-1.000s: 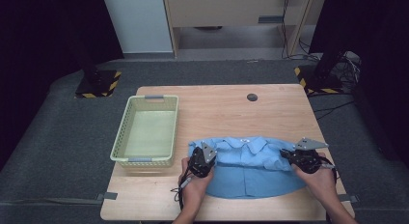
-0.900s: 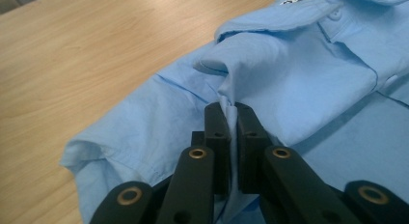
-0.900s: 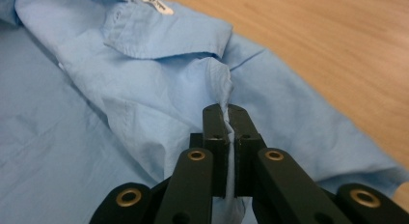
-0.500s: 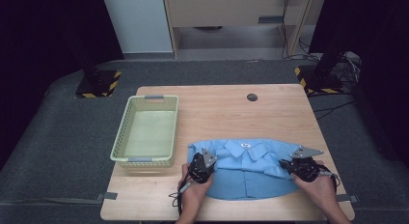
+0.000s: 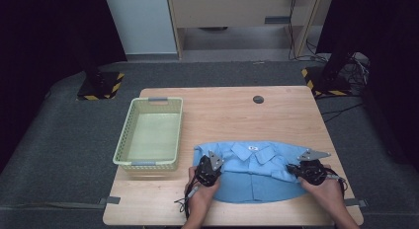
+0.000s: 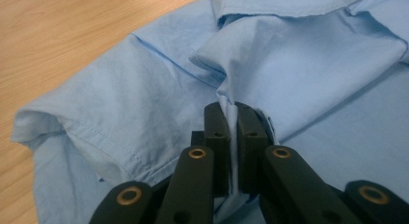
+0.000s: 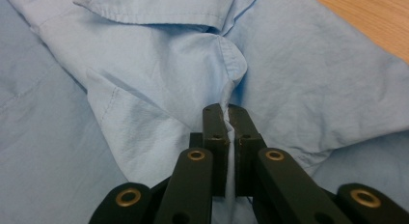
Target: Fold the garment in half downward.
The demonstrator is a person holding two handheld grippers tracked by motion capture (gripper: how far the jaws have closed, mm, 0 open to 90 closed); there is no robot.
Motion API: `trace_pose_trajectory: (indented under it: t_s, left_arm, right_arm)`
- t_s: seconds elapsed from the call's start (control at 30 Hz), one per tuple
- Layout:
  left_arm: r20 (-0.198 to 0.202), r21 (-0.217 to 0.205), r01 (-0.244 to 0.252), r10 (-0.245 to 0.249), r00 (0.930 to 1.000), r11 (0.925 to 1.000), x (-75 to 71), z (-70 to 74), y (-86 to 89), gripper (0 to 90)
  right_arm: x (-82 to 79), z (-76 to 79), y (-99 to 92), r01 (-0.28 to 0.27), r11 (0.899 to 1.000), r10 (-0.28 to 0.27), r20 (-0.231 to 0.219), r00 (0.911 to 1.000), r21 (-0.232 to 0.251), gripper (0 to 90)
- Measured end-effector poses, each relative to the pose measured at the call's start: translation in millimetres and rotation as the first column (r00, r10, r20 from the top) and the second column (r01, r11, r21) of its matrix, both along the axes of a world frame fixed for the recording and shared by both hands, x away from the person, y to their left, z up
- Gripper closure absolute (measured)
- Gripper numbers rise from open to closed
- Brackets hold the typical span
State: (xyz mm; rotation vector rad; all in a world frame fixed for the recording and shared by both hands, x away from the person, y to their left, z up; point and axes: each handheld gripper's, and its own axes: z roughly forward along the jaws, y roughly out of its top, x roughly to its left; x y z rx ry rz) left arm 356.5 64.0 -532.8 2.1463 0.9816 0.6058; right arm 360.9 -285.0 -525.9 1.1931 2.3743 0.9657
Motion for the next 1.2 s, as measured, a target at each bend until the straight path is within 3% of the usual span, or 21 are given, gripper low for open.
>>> trace_pose_trajectory:
  t_s: [0.4, 0.57, 0.63, 0.7, 0.83, 0.93, 1.07, 1.2]
  left_arm:
    - [-0.002, 0.005, -0.004, 0.004, 1.0000, 1.0000, 23.8, -0.2, -15.0, 86.3]
    - [0.019, 0.045, 0.021, -0.022, 0.9996, 0.9988, 33.6, -0.1, -23.4, 85.9]
    - [0.023, 0.062, 0.029, -0.031, 0.9993, 0.9977, 37.9, 0.2, -24.9, 85.6]
    - [0.015, 0.050, 0.027, -0.027, 0.9995, 0.9984, 41.6, 0.7, -24.4, 84.3]
    - [0.003, 0.020, -0.002, 0.002, 1.0000, 0.9998, 46.2, 0.9, -18.3, 69.4]
    - [-0.039, -0.024, -0.016, 0.015, 0.9991, 0.9996, 51.1, 3.1, -11.4, 55.2]
    - [-0.025, -0.003, 0.003, -0.003, 0.9997, 1.0000, 49.6, 13.2, -14.6, 39.1]
    - [-0.004, -0.033, 0.022, -0.022, 0.9997, 0.9992, 47.4, 27.9, -21.7, 33.5]
  right_arm:
    - [18.4, -1.2, -7.8, 0.041, 0.999, -0.040, 0.035, 0.9986, -0.025, 87.8]
    - [33.0, 0.6, -11.1, 0.054, 0.996, -0.052, 0.039, 0.9979, -0.064, 86.5]
    - [37.0, 1.1, -10.3, 0.059, 0.996, -0.057, 0.039, 0.9976, -0.072, 84.4]
    - [40.7, 1.9, -9.9, 0.057, 0.996, -0.055, 0.039, 0.9978, -0.071, 78.2]
    - [42.3, 7.7, -11.2, 0.053, 0.998, -0.051, 0.045, 0.9977, -0.046, 61.0]
    - [42.7, 17.6, -11.8, 0.037, 0.999, -0.036, 0.054, 0.9979, -0.022, 50.9]
    - [47.7, 29.4, -5.1, 0.005, 1.000, -0.005, 0.052, 0.9986, -0.008, 39.2]
    - [57.1, 33.7, 9.0, -0.023, 1.000, 0.023, 0.041, 0.9989, -0.006, 35.4]
